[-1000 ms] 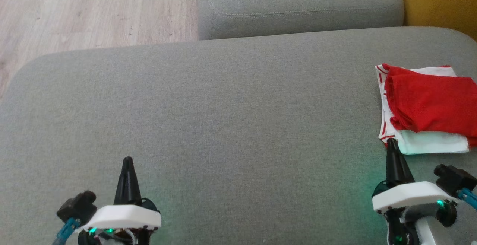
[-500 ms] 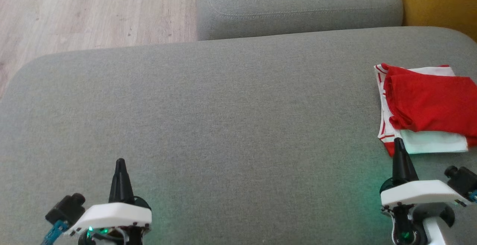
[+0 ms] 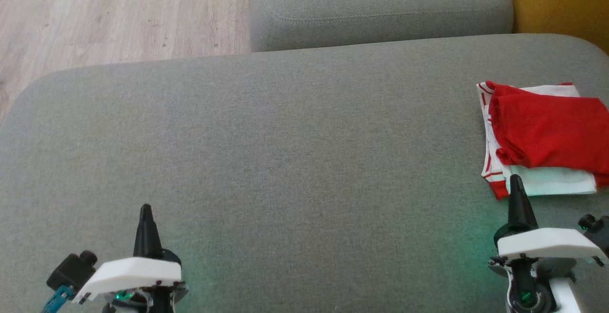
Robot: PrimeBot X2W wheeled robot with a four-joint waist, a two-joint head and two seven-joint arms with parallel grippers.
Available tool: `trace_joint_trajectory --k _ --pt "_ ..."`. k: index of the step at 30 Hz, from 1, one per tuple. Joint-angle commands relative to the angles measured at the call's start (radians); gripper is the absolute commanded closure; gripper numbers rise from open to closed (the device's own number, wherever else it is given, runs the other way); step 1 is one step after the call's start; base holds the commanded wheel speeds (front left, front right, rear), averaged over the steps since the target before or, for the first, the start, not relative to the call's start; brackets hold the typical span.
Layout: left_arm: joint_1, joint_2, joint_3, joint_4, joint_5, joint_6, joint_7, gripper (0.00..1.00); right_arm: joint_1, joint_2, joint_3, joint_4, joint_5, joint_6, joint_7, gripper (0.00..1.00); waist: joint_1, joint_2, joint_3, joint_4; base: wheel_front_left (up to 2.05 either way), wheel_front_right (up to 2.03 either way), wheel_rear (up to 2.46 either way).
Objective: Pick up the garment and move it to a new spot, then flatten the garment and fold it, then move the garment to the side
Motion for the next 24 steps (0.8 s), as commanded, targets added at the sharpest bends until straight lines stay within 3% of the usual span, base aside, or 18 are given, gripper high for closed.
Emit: trace_joint_trajectory --k 1,24 --pt "-0.052 0.005 0.025 -0.035 -0.018 -0.009 0.005 1.00 -0.040 -0.003 0.004 -0.039 0.022 0.000 0.005 1.00 0.0000 0.0000 0.000 0.000 0.00 0.00 0.00" --pt "-0.055 0.006 0.084 -0.051 -0.249 -0.031 0.076 1.00 -0.039 -0.004 -0.020 -0.071 0.297 -0.001 0.074 1.00 0.0000 0.0000 -0.001 -0.005 0.00 0.00 0.00"
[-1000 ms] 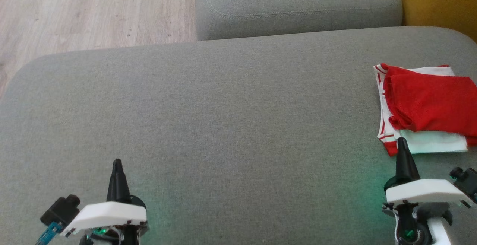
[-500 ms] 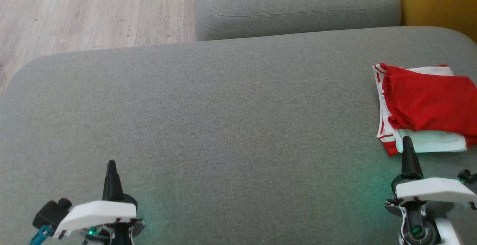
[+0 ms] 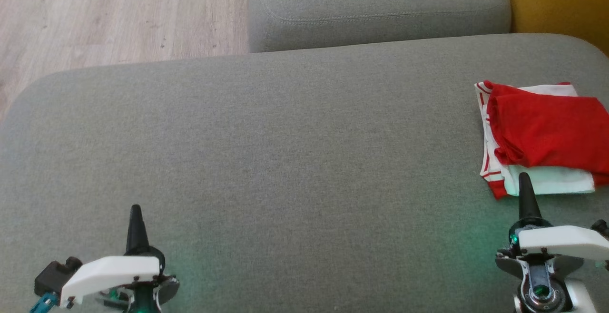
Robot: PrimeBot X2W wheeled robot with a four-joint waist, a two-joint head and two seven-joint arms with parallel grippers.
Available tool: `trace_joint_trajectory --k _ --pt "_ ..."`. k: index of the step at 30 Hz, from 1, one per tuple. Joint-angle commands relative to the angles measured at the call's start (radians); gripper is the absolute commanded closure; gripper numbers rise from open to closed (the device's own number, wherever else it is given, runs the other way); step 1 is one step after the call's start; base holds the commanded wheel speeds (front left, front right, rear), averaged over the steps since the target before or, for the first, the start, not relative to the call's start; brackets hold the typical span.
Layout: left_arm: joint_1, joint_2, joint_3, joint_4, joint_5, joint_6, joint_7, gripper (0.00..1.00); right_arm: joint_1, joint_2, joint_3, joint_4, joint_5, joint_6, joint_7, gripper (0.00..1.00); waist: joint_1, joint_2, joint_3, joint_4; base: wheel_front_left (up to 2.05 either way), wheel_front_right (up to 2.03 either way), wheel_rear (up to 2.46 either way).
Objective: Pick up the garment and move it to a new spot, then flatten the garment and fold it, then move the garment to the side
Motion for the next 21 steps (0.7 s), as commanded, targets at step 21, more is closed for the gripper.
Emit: trace_joint_trajectory --k 21 --pt "-0.052 0.008 0.082 -0.049 -0.211 -0.023 0.065 1.00 -0.039 -0.005 -0.012 -0.064 0.253 -0.001 0.064 1.00 0.0000 0.0000 -0.001 -0.004 0.00 0.00 0.00"
